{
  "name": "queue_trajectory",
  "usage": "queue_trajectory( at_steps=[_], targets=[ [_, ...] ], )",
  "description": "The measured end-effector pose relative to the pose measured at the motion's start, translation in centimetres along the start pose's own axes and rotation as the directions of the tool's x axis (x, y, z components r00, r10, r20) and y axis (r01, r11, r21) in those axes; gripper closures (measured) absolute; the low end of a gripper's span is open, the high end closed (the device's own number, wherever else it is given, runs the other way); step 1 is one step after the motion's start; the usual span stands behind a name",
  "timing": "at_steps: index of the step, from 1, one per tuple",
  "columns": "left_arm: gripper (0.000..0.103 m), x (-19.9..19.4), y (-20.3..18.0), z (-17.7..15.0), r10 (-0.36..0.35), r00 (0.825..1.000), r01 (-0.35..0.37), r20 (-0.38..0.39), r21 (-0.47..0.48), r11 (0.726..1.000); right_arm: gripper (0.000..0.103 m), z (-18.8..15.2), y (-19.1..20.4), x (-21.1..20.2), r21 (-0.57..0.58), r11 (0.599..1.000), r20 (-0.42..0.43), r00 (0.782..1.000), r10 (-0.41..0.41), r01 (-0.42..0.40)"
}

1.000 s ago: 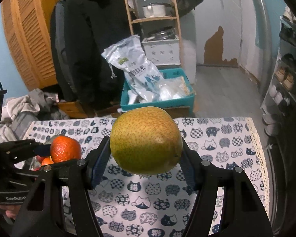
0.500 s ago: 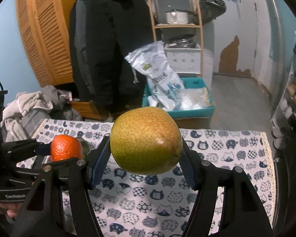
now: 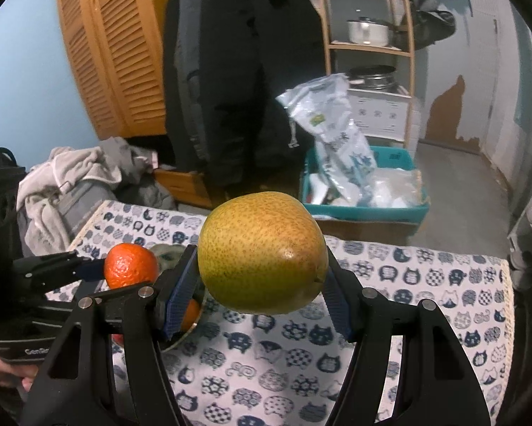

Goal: Organize fruits
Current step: 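Lift and carry the pear toward the glass bowl with the right tool while the left tool carries the tangerine, then lower the pear into the bowl and open the right tool while the left tool releases the tangerine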

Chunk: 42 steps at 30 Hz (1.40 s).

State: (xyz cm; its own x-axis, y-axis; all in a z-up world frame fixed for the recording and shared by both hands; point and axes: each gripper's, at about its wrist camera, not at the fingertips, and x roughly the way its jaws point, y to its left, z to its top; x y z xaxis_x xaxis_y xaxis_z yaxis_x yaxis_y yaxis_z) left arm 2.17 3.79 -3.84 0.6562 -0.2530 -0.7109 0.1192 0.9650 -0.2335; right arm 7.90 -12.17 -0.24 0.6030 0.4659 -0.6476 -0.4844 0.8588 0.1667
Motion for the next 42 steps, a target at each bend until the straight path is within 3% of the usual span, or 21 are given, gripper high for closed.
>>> queue_trajectory(
  at_steps=[24, 42],
  targets=[
    [0.055, -0.6, 12.4, -2.1, 0.118, 0.992, -0.123, -0.035, -0.217, 0.968, 0.037, -0.1, 8.9, 10.0, -0.072, 0.989, -0.151, 0.982, 0.115, -0.127],
    [0.055, 3.0, 16.9, -3.8, 0.16, 0.979, -0.19, -0.125, -0.287, 0.939, 0.037, -3.1, 9.4, 19.9, -0.062, 0.991, -0.3, 0.949, 0.096, -0.12]
  ],
)
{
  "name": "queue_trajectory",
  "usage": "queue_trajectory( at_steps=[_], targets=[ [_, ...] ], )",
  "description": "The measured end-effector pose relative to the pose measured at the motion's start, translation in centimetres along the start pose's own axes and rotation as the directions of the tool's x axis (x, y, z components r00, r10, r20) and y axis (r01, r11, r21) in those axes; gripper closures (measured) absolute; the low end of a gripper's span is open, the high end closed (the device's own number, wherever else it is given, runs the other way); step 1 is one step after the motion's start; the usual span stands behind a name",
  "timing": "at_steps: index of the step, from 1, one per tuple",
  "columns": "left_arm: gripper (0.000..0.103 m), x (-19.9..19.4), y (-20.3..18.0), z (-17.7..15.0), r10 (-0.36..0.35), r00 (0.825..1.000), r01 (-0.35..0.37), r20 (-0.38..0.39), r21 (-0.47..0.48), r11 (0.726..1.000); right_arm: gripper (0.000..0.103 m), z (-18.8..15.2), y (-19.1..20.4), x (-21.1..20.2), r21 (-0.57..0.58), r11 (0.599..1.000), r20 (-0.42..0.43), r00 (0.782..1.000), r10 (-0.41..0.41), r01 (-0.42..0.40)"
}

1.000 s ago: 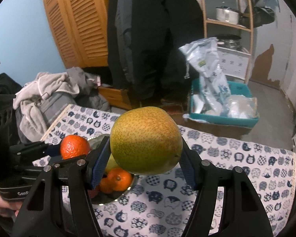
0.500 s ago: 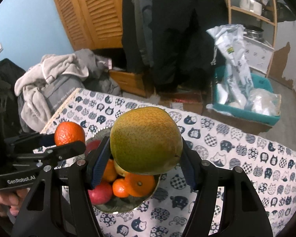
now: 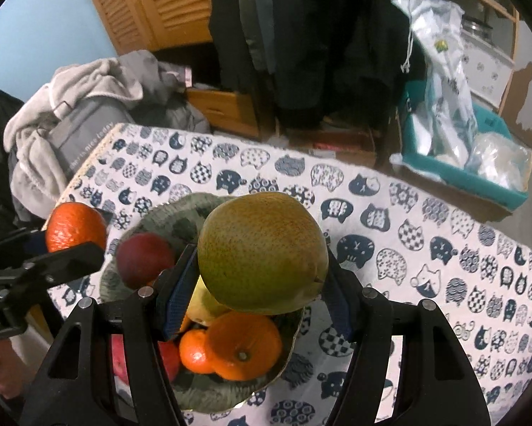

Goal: Organize fruits
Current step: 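Lower the pear into the bowl and open the right tool while the left tool releases the tangerine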

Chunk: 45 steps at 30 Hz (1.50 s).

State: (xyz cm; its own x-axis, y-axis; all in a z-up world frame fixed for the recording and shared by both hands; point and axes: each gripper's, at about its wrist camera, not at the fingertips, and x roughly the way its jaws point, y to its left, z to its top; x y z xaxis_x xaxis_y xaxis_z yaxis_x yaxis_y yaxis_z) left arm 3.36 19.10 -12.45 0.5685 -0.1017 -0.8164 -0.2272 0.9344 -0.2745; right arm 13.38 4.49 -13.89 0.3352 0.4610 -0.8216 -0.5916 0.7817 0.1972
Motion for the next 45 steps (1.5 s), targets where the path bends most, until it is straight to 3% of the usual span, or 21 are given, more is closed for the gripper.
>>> queue_trajectory(
  at_steps=[13, 21, 33, 45],
  targets=[
    [0.055, 2.6, 0.4, 0.1, 0.02, 0.998, -0.021, -0.052, -0.017, 1.0, 0.037, -0.9, -1.2, 4.4, 0.038, 0.999, -0.07, 0.997, 0.032, -0.03],
    [0.055, 3.8, 0.6, 0.1, 0.014, 0.996, -0.017, -0.085, -0.036, 0.999, 0.033, -1.1, -0.7, 4.9, 0.014, 0.999, -0.088, 0.995, 0.045, -0.044],
    [0.055, 3.4, 0.5, -0.2, 0.005, 0.996, -0.009, -0.086, -0.038, 0.999, 0.029, -1.7, -1.2, 1.8, 0.064, 0.997, -0.062, 0.997, 0.051, -0.047],
    [0.035, -0.8, -1.0, -0.7, 0.007, 0.999, -0.007, -0.033, -0.013, 1.0, 0.026, -1.2, -1.6, -5.1, 0.075, 0.997, 0.047, 0.999, 0.013, -0.016]
  ],
)
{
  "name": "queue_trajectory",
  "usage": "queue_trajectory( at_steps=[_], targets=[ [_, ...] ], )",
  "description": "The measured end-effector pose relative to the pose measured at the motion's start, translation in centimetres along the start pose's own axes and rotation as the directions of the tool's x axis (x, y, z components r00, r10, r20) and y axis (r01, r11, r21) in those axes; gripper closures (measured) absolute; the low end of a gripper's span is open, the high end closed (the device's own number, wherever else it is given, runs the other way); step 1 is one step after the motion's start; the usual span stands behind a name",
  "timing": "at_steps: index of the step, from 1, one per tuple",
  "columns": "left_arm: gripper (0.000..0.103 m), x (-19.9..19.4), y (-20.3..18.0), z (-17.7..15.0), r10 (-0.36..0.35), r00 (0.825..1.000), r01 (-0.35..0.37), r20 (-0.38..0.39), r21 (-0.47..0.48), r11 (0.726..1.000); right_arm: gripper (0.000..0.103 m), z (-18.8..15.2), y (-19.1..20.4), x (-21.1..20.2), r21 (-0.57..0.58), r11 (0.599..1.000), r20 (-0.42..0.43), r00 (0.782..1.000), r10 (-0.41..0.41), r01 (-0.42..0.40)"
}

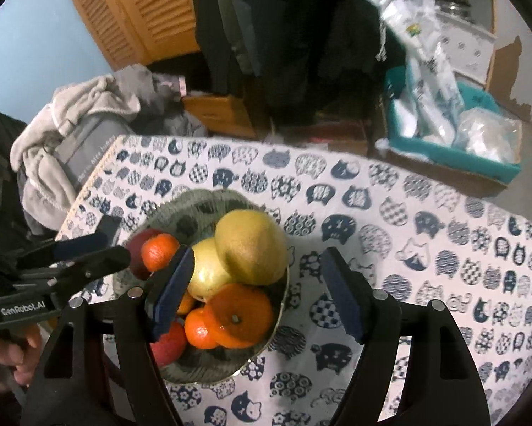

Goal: Organize fruits
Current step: 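Lower the pear into the bowl and open the right tool while the left tool releases the tangerine, then raise both open tools away from the filled bowl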

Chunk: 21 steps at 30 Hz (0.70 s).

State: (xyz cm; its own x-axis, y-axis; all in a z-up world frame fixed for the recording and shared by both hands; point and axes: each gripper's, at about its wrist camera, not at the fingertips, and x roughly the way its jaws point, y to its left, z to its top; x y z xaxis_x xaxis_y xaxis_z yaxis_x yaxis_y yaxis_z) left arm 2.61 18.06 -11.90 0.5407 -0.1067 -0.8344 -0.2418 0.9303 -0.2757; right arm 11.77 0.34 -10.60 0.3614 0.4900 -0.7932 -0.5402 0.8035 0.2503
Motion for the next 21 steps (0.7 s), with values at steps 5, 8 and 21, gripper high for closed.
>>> queue_trajectory(
  at_steps=[5, 8, 21],
  targets=[
    [0.033, -2.2, -0.9, -0.2, -0.016, 1.0, 0.015, 0.026, 0.018, 1.0, 0.02, 0.5, 0.5, -3.7, -0.016, 0.999, 0.075, 0.997, -0.032, 0.033],
    [0.026, -3.7, -1.8, -0.3, -0.014, 0.998, 0.012, 0.057, 0.035, 0.999, 0.019, 0.7, 1.0, -5.9, -0.033, 0.998, 0.119, 0.992, -0.043, 0.047],
    [0.017, -8.9, -5.1, -0.7, -0.036, 0.986, 0.014, 0.166, 0.132, 0.991, 0.018, 1.0, 2.6, -12.3, -0.071, 0.995, 0.231, 0.971, -0.055, 0.073]
  ],
)
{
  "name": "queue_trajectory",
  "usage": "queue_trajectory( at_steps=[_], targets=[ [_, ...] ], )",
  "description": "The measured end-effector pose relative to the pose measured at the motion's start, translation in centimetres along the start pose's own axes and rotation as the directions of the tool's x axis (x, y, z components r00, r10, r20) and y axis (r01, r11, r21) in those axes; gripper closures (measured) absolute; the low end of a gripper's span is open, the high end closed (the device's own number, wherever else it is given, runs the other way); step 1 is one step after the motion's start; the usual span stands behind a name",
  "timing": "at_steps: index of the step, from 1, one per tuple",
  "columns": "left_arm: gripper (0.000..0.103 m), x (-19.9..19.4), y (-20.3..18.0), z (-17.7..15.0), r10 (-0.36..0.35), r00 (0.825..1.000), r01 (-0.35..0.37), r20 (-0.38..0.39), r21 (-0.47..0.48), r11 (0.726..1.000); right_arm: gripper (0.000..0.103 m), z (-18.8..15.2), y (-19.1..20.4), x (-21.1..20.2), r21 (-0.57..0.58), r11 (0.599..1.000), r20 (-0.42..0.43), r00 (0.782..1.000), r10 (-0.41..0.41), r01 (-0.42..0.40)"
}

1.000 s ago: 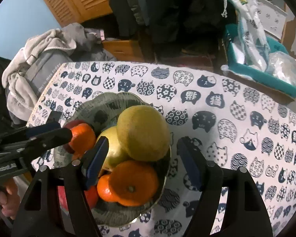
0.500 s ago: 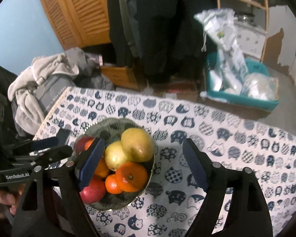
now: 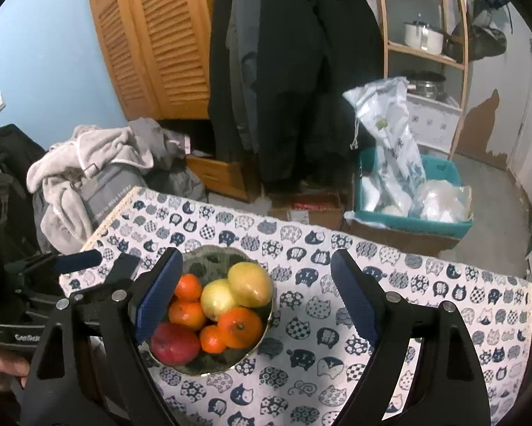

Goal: Organize fruits
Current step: 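Raise both open tools away from the filled bowl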

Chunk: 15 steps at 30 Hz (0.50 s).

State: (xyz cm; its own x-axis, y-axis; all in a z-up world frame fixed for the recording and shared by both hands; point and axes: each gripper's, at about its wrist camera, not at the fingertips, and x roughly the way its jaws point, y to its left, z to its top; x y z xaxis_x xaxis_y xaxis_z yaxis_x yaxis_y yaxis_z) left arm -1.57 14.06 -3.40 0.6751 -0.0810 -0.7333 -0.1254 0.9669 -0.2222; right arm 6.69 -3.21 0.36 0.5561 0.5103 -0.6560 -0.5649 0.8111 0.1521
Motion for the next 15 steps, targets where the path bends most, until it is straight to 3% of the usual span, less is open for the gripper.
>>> queue_trajectory(
  at_steps=[15],
  targets=[
    [0.009, -3.1, -2.1, 0.6, -0.001, 0.996, -0.002, 0.085, 0.031, 1.0, 0.017, 0.0, -1.4, -4.1, -0.001, 0.999, 0.056, 0.998, -0.035, 0.035]
  ],
)
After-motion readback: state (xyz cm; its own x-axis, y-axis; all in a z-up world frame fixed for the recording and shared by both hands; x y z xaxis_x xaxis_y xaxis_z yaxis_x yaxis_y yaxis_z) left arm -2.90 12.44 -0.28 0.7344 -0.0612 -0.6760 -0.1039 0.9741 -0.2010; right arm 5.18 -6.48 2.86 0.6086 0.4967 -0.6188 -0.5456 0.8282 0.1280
